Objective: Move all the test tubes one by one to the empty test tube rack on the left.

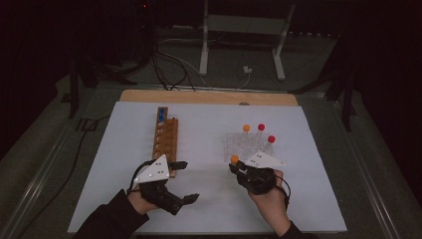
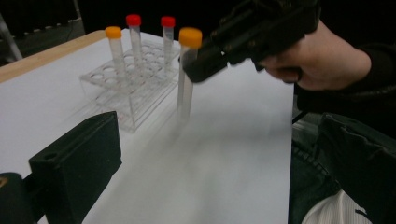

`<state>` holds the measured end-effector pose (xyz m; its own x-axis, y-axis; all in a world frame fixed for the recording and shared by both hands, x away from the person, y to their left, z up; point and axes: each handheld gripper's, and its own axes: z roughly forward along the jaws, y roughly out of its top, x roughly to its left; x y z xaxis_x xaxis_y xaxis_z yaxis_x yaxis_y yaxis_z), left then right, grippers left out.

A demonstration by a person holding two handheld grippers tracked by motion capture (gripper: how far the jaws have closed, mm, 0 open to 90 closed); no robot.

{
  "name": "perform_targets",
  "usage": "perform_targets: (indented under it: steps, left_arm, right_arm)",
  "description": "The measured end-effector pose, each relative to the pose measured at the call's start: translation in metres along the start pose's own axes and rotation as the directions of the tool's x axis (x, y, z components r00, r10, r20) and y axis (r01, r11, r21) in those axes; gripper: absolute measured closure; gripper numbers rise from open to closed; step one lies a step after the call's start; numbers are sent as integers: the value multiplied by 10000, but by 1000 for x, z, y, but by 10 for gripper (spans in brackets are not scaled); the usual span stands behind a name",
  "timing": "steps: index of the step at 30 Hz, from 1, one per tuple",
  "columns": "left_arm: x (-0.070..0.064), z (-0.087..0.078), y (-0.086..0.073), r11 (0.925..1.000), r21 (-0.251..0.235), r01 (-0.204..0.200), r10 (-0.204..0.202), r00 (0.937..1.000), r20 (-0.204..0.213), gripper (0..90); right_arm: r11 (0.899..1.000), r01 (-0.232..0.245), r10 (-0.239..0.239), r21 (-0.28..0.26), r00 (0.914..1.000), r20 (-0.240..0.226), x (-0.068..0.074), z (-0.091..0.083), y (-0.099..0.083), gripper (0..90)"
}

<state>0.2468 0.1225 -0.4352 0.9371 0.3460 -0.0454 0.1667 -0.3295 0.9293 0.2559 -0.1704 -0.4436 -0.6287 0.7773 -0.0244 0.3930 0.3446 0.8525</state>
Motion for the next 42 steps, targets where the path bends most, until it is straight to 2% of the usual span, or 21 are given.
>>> perform_targets:
  steps: [4, 12, 13, 15, 18, 20, 25, 29, 30, 38, 42]
  left_arm:
    - [0, 6, 5, 9999, -68, -85, 85, 9999, -83, 41]
    - [2, 18, 16, 9994, -341, 77, -76, 10000, 48, 80]
    - [1, 19, 17, 9993, -376, 18, -24, 9999, -154, 108]
    - [2, 22, 20, 9987, -504, 53, -60, 9999, -154, 154]
    - [2, 27, 24, 9985, -543, 14, -30, 9996, -290, 167]
    - [2, 30, 27, 9981, -624, -2, -30, 9987, -506, 208]
    - [2, 37, 31, 9974, -718, -28, -14, 9983, -586, 266]
    - [1, 45, 35, 9978, -668, 1, -46, 9977, -674, 332]
    - [1, 48, 35, 9976, -694, 30, -70, 9983, -574, 350]
    - [-2, 60, 36, 9994, -238, -264, 239, 9950, -972, 430]
    - [-3, 64, 35, 9994, -139, -327, 314, 9955, -898, 519]
  right_arm:
    - [10000, 77, -77, -27, 9997, -236, 6, 0, -2, 745]
    - [9995, 227, -238, -215, 9982, -555, 14, -2, -1, 746]
    - [9995, 254, -266, -198, 9978, -608, 15, -1, -1, 746]
    - [9993, 323, -335, -201, 9972, -675, 18, 0, -2, 745]
    - [9993, 311, -326, -205, 9963, -791, 21, 1, -2, 745]
    - [9992, 357, -371, -174, 9957, -846, 22, 1, -2, 745]
    - [9990, 414, -425, -137, 9947, -931, 25, 3, -2, 746]
    - [9991, 397, -407, -122, 9944, -973, 26, 3, -2, 746]
    - [9991, 389, -401, -142, 9943, -989, 26, 2, -2, 746]
    - [9990, 415, -432, -180, 9936, -1041, 27, 1, -2, 746]
    - [9989, 444, -459, -162, 9934, -1050, 28, 1, -2, 745]
